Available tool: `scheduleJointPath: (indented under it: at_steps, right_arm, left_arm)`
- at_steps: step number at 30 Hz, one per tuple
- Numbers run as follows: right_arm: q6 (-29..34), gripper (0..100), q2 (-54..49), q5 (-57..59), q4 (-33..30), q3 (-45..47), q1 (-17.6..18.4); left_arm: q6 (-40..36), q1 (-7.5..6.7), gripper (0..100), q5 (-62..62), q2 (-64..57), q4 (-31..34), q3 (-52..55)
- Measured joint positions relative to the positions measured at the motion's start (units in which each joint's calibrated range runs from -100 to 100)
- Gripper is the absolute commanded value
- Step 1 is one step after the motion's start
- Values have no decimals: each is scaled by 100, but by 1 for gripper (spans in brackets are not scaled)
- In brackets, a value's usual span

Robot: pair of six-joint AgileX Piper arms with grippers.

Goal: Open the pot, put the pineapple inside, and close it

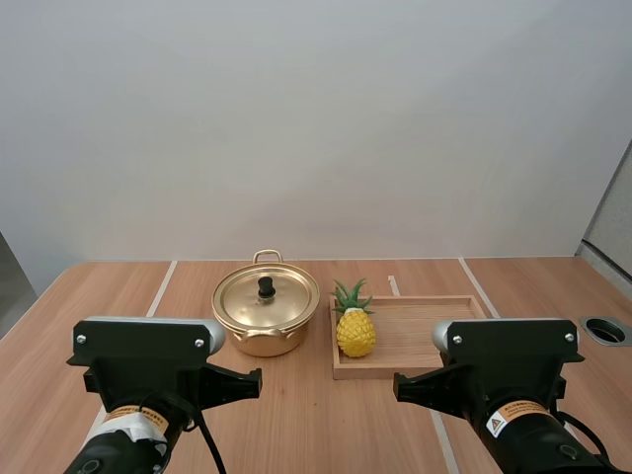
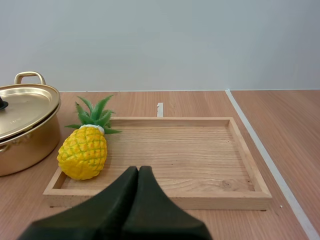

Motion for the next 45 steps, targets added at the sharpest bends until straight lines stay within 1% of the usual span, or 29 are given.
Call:
scheduleJointPath:
  at_steps: [28,34,35,38,41,45]
  right_arm:
    - [0,0,0,0,0,0,0]
    - [0,0,0,0,0,0,0]
    - [0,0,0,-23,0,0,0]
    - [0,0,0,-464,0,0,0]
    - [0,0,0,-1308,80,0,0]
    - [0,0,0,-2551,417,0,0]
  left_arm:
    - [0,0,0,-19,0,0,0]
    - [0,0,0,-428,0,-10,0]
    - [0,0,0,-676,0,-10,0]
    - [0,0,0,-1379,0,-10,0]
    - [0,0,0,-2065,0,-10,0]
    - [11,0,0,-3129,0,-10,0]
